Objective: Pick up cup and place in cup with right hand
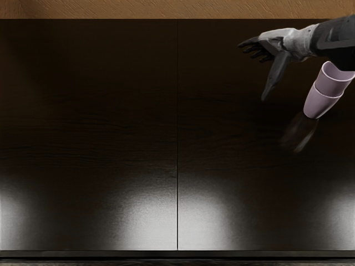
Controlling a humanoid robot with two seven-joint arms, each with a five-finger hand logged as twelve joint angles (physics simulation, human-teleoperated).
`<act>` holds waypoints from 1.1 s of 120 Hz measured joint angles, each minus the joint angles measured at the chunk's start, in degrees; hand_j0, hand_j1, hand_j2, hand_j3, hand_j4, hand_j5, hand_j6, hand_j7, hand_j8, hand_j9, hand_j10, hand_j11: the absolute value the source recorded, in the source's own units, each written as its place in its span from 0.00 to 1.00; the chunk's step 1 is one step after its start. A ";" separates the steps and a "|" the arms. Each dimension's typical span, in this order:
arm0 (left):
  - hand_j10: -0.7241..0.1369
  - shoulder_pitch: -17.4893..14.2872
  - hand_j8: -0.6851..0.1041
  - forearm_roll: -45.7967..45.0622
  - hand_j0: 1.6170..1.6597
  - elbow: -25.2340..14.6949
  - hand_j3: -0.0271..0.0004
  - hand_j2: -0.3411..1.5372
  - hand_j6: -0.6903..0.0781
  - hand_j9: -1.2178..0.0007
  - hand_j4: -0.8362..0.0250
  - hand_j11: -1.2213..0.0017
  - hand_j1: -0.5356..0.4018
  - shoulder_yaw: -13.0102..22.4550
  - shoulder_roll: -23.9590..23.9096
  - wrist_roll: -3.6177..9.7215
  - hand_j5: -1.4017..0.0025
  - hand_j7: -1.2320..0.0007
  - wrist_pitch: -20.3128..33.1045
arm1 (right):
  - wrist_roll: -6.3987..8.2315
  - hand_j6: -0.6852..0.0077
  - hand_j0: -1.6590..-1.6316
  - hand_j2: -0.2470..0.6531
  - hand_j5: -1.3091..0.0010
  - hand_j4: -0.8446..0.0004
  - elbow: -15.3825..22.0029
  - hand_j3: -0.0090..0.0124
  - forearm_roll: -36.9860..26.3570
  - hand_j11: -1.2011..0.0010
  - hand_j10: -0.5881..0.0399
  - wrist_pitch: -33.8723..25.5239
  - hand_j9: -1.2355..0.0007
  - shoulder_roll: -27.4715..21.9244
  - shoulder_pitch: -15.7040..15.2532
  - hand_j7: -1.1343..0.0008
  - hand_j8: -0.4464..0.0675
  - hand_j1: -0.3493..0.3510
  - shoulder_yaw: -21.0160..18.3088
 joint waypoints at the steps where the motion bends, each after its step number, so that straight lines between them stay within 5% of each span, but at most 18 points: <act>1: 0.84 0.12 0.87 0.00 0.96 0.01 0.99 0.18 0.90 1.00 0.97 1.00 0.94 -0.01 0.00 0.00 1.00 1.00 0.00 | 0.00 0.92 0.04 0.27 0.96 0.94 0.58 0.42 0.38 0.95 0.86 0.04 0.95 -0.19 -0.02 0.95 0.78 0.07 0.03; 20: 0.84 1.14 0.87 0.01 0.96 0.20 0.99 0.18 0.90 1.00 0.97 1.00 0.94 -0.12 0.00 0.00 1.00 1.00 0.00 | 0.00 0.92 0.04 0.27 0.96 0.95 10.35 0.42 10.01 0.96 0.87 2.49 0.96 -3.90 -0.98 0.95 0.78 0.07 1.44; 37: 0.84 1.14 0.87 0.01 0.96 0.24 0.99 0.18 0.90 1.00 0.97 1.00 0.94 -0.16 0.00 0.00 1.00 1.00 0.00 | 0.00 0.92 0.04 0.26 0.96 0.94 14.87 0.42 24.09 0.95 0.86 11.90 0.95 -7.43 -5.60 0.95 0.78 0.07 5.82; 62: 0.84 1.14 0.87 0.01 0.96 0.26 0.99 0.18 0.90 1.00 0.97 1.00 0.94 -0.17 0.00 0.00 1.00 1.00 0.00 | 0.00 0.84 0.04 0.25 0.90 0.88 21.71 0.42 36.24 0.89 0.77 15.27 0.89 -10.36 -10.41 0.88 0.67 0.17 8.93; 95: 0.84 1.40 0.87 0.02 0.96 0.16 0.99 0.18 0.90 1.00 0.97 1.00 0.94 -0.19 0.00 0.00 1.00 1.00 0.00 | 0.00 0.76 0.04 0.24 0.84 0.81 22.46 0.42 38.49 0.83 0.69 15.76 0.84 -17.71 -14.98 0.82 0.56 0.27 9.40; 132: 0.84 1.94 0.87 0.03 0.96 0.12 0.99 0.18 0.90 1.00 0.97 1.00 0.94 -0.29 0.00 0.00 1.00 1.00 0.00 | 0.00 0.83 0.04 0.25 0.89 0.87 20.42 0.42 40.88 0.88 0.76 15.82 0.88 -24.81 -18.09 0.87 0.65 0.19 9.18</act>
